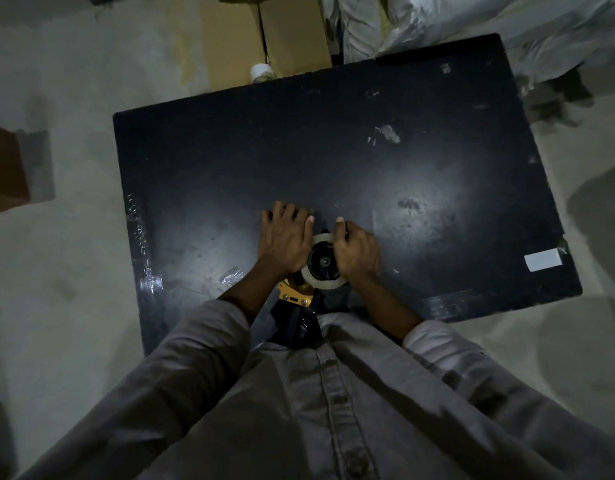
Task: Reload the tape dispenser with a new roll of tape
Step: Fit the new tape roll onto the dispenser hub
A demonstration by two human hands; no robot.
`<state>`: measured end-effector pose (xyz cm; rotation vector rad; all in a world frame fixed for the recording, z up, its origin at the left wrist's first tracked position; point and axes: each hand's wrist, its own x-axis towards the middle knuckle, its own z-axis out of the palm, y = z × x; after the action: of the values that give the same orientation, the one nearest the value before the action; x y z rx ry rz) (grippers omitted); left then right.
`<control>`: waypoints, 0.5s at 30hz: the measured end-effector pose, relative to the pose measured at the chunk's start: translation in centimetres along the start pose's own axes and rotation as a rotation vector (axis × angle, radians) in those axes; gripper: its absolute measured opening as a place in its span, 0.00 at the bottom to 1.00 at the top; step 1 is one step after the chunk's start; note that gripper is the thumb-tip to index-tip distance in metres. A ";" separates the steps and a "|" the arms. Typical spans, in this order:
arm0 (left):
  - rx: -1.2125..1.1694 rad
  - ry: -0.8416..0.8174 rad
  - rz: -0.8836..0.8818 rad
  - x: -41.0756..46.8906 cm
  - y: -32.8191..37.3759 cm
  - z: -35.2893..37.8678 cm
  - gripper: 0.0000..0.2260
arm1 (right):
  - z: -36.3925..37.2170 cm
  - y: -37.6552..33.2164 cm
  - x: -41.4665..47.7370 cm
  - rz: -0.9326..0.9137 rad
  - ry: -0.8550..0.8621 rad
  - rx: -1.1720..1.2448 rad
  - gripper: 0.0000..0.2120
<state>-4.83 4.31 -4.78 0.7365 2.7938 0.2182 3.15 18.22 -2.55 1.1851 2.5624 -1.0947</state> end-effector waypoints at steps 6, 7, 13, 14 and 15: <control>0.002 0.016 -0.003 0.0 -0.2 -0.2 0.24 | 0.2 -0.2 0.6 -0.005 -0.039 -0.032 0.36; 0.001 0.017 0.001 0.0 -0.3 -0.1 0.25 | 0.1 -0.1 0.6 -0.013 -0.043 -0.039 0.36; -0.016 0.018 -0.012 0.0 -0.4 -0.3 0.27 | -0.2 0.3 0.9 -0.108 -0.063 -0.081 0.33; -0.019 0.017 -0.004 -0.1 -0.3 -0.4 0.27 | -0.3 0.4 0.7 -0.122 -0.063 -0.080 0.34; -0.023 0.017 0.006 -0.2 -0.3 -0.4 0.27 | -0.3 0.4 0.6 -0.133 -0.058 -0.078 0.34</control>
<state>-4.91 3.92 -4.41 0.7416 2.8006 0.2578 3.14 18.97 -2.78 0.9641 2.6455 -1.0268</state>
